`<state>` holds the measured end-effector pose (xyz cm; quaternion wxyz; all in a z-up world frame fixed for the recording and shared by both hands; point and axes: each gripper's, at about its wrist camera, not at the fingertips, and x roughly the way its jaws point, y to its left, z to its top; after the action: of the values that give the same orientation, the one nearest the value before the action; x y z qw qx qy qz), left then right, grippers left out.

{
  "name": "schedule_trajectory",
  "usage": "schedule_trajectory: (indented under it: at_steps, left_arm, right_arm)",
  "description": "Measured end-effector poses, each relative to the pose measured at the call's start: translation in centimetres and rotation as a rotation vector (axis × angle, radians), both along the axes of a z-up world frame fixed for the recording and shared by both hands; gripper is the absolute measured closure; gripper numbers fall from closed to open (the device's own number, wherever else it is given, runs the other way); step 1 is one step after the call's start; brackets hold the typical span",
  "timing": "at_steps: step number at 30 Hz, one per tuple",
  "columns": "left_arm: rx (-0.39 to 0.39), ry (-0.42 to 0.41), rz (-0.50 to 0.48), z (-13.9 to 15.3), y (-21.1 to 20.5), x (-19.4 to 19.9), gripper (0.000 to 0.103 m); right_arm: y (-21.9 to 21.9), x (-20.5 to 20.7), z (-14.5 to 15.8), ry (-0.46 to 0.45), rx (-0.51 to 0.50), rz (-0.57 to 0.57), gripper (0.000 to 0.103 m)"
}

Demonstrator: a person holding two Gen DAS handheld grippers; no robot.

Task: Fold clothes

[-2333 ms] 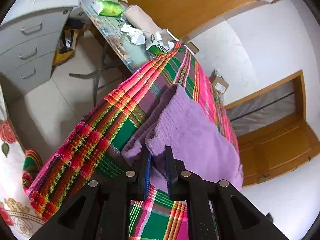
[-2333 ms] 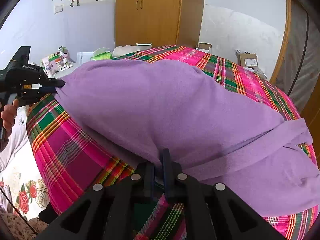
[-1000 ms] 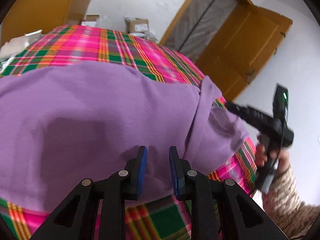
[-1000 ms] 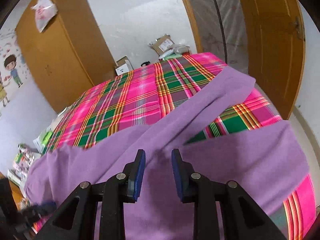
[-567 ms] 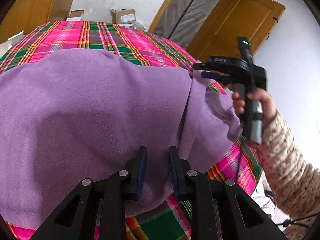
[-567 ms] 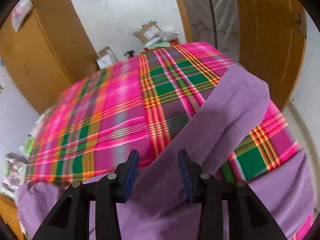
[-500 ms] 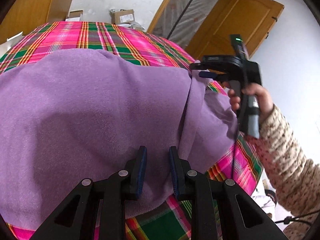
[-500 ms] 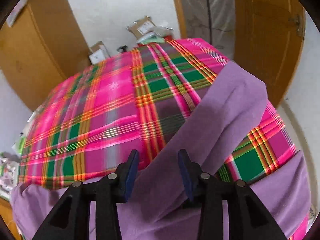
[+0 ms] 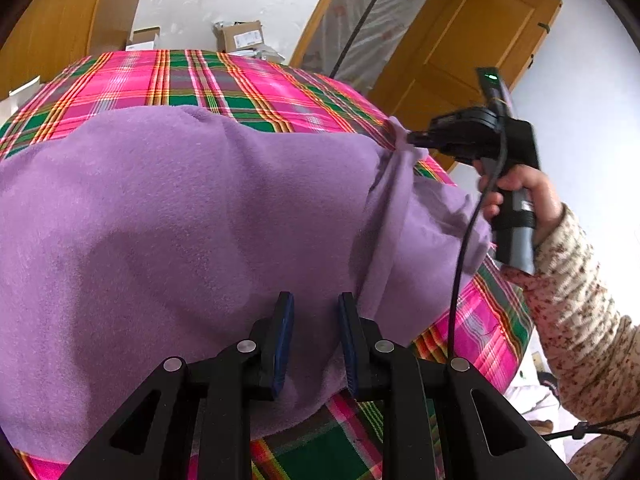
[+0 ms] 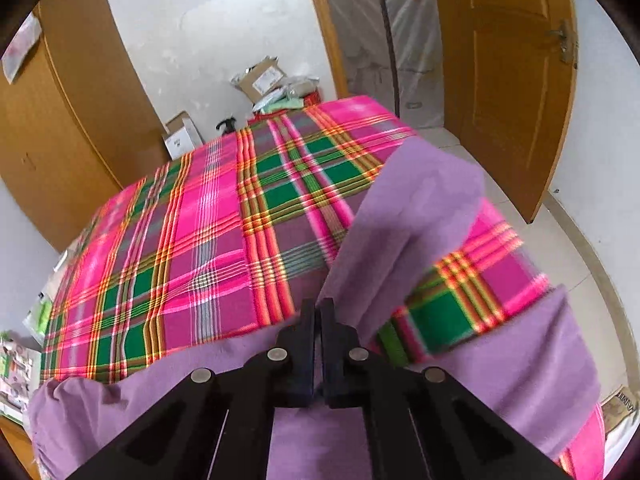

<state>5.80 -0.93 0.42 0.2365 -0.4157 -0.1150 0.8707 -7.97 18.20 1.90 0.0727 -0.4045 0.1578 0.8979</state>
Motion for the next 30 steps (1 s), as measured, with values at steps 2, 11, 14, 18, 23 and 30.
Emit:
schedule_trajectory:
  at_steps: [2, 11, 14, 18, 23, 30]
  left_arm:
    - [-0.011, 0.003, -0.002, 0.0, 0.4, 0.2, 0.080]
    - [-0.099, 0.037, -0.026, 0.5, 1.9, 1.5, 0.080]
    - [-0.136, 0.051, -0.040, 0.7, 2.4, 2.0, 0.078]
    - [-0.154, 0.050, -0.055, 0.6, 3.1, 1.9, 0.072]
    - [-0.190, 0.053, -0.062, 0.6, 4.2, 1.7, 0.072]
    - [-0.247, 0.069, -0.082, 0.8, 6.6, 1.0, 0.072]
  right_arm:
    - [0.9, 1.4, -0.1, 0.015, -0.026, -0.012, 0.100]
    - [3.8, 4.8, -1.9, 0.047, -0.115, -0.037, 0.100]
    - [4.4, 5.0, -2.1, 0.060, -0.161, -0.018, 0.100]
    - [4.8, 4.5, -1.6, 0.101, -0.210, 0.019, 0.079]
    - [4.7, 2.1, -1.7, 0.059, -0.209, 0.041, 0.058]
    - [4.5, 0.3, -2.7, 0.017, -0.205, 0.055, 0.058]
